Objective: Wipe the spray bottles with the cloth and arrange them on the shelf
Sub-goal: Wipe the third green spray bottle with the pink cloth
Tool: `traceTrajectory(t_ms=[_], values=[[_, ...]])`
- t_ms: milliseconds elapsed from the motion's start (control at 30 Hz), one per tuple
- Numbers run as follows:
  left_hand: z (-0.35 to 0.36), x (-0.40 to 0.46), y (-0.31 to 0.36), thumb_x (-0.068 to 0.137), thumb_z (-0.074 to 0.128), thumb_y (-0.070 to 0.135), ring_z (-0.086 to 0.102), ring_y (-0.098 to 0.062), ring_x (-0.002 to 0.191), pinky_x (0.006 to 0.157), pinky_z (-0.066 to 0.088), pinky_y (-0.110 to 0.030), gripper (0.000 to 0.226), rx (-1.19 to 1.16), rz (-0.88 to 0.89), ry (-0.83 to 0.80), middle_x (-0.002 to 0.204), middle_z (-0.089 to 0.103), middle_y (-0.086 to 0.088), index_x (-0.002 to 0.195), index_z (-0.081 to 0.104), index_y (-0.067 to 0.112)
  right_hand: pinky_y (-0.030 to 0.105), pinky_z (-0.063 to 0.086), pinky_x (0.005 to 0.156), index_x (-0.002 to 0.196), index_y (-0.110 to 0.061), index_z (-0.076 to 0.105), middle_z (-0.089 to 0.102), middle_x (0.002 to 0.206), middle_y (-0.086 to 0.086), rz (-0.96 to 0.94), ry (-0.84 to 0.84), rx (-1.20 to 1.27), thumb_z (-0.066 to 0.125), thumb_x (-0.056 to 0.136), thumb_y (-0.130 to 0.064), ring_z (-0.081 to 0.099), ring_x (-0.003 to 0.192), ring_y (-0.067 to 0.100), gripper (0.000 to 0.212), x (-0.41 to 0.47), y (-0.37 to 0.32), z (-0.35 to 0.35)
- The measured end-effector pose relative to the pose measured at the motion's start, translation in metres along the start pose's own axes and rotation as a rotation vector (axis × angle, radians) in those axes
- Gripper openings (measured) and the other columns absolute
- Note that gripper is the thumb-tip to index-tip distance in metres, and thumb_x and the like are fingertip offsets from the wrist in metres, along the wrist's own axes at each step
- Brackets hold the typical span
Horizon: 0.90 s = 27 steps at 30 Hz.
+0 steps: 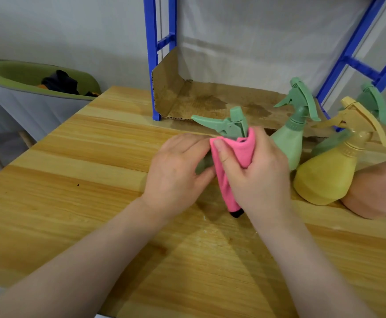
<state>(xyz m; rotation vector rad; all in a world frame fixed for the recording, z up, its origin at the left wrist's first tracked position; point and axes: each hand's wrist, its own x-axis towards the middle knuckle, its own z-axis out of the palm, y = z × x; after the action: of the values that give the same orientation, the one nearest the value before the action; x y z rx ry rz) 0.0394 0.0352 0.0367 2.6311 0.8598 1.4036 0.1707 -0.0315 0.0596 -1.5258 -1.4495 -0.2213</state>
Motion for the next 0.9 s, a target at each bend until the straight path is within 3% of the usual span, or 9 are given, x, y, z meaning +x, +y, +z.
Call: traceTrajectory(t_ms=[100, 300, 467, 533, 633, 767, 900], values=[[-0.003, 0.0, -0.004, 0.086, 0.063, 0.022, 0.065, -0.022, 0.103, 0.09, 0.051, -0.037, 0.029, 0.019, -0.014, 0.028, 0.107, 0.072, -0.004, 0.11, 0.07, 0.008, 0.013, 0.04, 0.055, 0.092, -0.024, 0.041, 0.049, 0.074, -0.017, 0.0, -0.05, 0.041, 0.057, 0.091, -0.053, 0.053, 0.066, -0.002, 0.033, -0.004, -0.004, 0.003], [-0.001, -0.001, 0.009, 0.089, 0.064, 0.026, 0.064, -0.021, 0.1, 0.09, 0.049, -0.037, 0.03, -0.107, 0.0, 0.015, 0.106, 0.071, -0.003, 0.111, 0.069, 0.006, 0.026, 0.034, 0.044, 0.079, -0.02, 0.04, 0.044, 0.057, -0.011, -0.085, 0.158, -0.098, 0.049, 0.096, -0.052, 0.043, 0.046, 0.01, 0.037, -0.003, -0.005, -0.003], [0.0, -0.003, 0.012, 0.087, 0.068, 0.03, 0.064, -0.022, 0.101, 0.086, 0.05, -0.043, 0.034, -0.162, -0.05, -0.017, 0.107, 0.07, -0.003, 0.112, 0.068, 0.007, 0.026, 0.032, 0.049, 0.08, -0.017, 0.054, 0.039, 0.055, -0.015, -0.037, 0.179, -0.03, 0.04, 0.098, -0.052, 0.04, 0.046, 0.009, 0.042, 0.002, 0.0, -0.005], [0.0, -0.003, 0.01, 0.087, 0.068, 0.031, 0.064, -0.022, 0.103, 0.084, 0.052, -0.044, 0.036, -0.158, -0.053, -0.02, 0.11, 0.07, -0.003, 0.114, 0.068, 0.007, 0.02, 0.031, 0.049, 0.082, -0.019, 0.05, 0.037, 0.056, -0.017, -0.043, 0.141, 0.029, 0.04, 0.098, -0.051, 0.04, 0.049, 0.0, 0.036, 0.002, 0.003, -0.005], [-0.002, -0.002, 0.004, 0.087, 0.068, 0.031, 0.064, -0.023, 0.104, 0.082, 0.052, -0.043, 0.037, -0.147, -0.074, -0.004, 0.112, 0.069, -0.002, 0.116, 0.068, 0.008, 0.016, 0.035, 0.052, 0.091, -0.023, 0.045, 0.045, 0.063, -0.018, -0.054, 0.057, 0.16, 0.045, 0.097, -0.044, 0.048, 0.055, 0.007, 0.022, 0.002, 0.002, -0.004], [-0.007, 0.001, -0.001, 0.088, 0.065, 0.031, 0.061, -0.016, 0.107, 0.091, 0.05, -0.033, 0.037, -0.178, -0.119, 0.065, 0.114, 0.069, -0.001, 0.118, 0.067, 0.009, 0.008, 0.043, 0.073, 0.112, -0.028, 0.046, 0.057, 0.09, -0.024, -0.039, -0.012, 0.341, 0.053, 0.099, -0.029, 0.058, 0.083, -0.009, 0.015, 0.001, -0.001, 0.0], [-0.007, 0.001, 0.0, 0.09, 0.062, 0.034, 0.061, -0.014, 0.107, 0.092, 0.048, -0.025, 0.038, -0.198, -0.133, 0.015, 0.115, 0.069, 0.002, 0.12, 0.066, 0.011, 0.006, 0.04, 0.062, 0.091, -0.032, 0.047, 0.057, 0.074, -0.023, 0.036, 0.05, 0.395, 0.06, 0.095, -0.029, 0.056, 0.069, -0.007, 0.014, -0.002, -0.007, 0.002]])
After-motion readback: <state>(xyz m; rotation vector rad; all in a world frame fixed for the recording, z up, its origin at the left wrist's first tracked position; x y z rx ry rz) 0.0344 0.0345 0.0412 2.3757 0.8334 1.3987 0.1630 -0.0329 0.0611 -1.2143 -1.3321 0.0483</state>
